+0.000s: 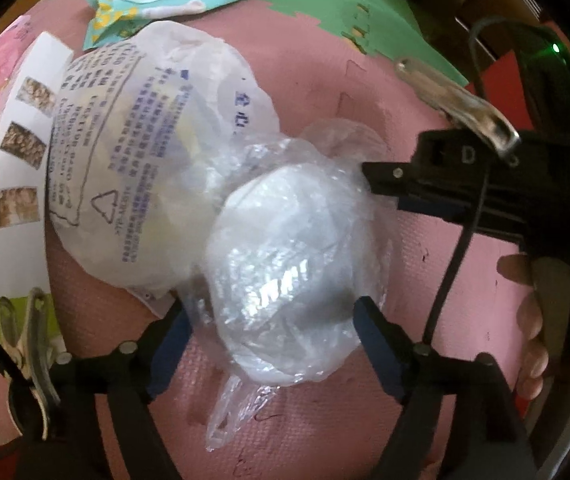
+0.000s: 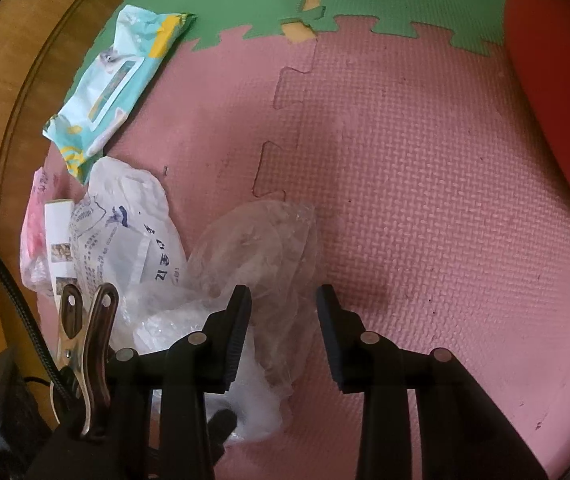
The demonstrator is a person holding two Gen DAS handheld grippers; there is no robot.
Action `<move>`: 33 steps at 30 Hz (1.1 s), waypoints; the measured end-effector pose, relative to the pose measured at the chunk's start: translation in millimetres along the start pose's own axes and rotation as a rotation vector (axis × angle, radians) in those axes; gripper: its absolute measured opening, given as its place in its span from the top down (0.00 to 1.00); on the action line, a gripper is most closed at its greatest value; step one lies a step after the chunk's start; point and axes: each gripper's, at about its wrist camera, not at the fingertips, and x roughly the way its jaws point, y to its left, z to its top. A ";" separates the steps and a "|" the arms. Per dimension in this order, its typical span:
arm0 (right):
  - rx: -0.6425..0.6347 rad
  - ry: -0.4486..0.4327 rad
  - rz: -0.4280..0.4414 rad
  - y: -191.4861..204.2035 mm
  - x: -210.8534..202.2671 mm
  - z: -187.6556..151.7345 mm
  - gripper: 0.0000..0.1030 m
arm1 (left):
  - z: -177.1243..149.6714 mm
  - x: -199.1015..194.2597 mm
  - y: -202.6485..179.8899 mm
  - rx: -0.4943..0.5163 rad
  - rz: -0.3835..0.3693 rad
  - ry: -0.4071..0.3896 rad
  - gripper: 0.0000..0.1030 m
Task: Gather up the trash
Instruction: 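Close the left tool on the clear plastic bag while the right tool grasps plastic too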
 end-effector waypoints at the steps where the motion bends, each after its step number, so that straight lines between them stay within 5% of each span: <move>1: -0.007 -0.002 -0.006 2.7 1.0 -0.7 0.66 | 0.5 1.0 -1.0 0.007 -0.005 0.001 0.16; 8: 0.016 0.015 0.024 -2.7 1.2 0.7 0.66 | -2.5 -5.1 10.2 -0.019 -0.053 -0.007 0.16; 10: 0.029 0.022 0.030 -8.2 -1.3 2.9 0.66 | -1.3 -9.3 18.0 -0.047 -0.057 0.012 0.34; 13: 0.065 0.018 0.045 -17.5 -3.9 5.5 0.66 | -0.3 -10.2 24.1 -0.074 -0.067 0.012 0.37; 20: 0.029 0.012 0.029 -18.4 -3.1 10.1 0.66 | -3.8 -6.2 0.6 0.058 -0.024 -0.028 0.41; 25: -0.039 -0.006 -0.021 -6.2 -3.3 4.9 0.66 | -4.0 -5.9 -0.4 0.045 -0.031 -0.037 0.49; 30: -0.037 0.023 0.036 -1.5 0.0 2.1 0.92 | -8.0 -20.6 -3.3 0.107 0.001 -0.073 0.63; 33: -0.038 -0.003 0.047 -0.7 -8.7 1.5 0.96 | -11.1 -32.2 -9.4 0.144 0.003 -0.103 0.73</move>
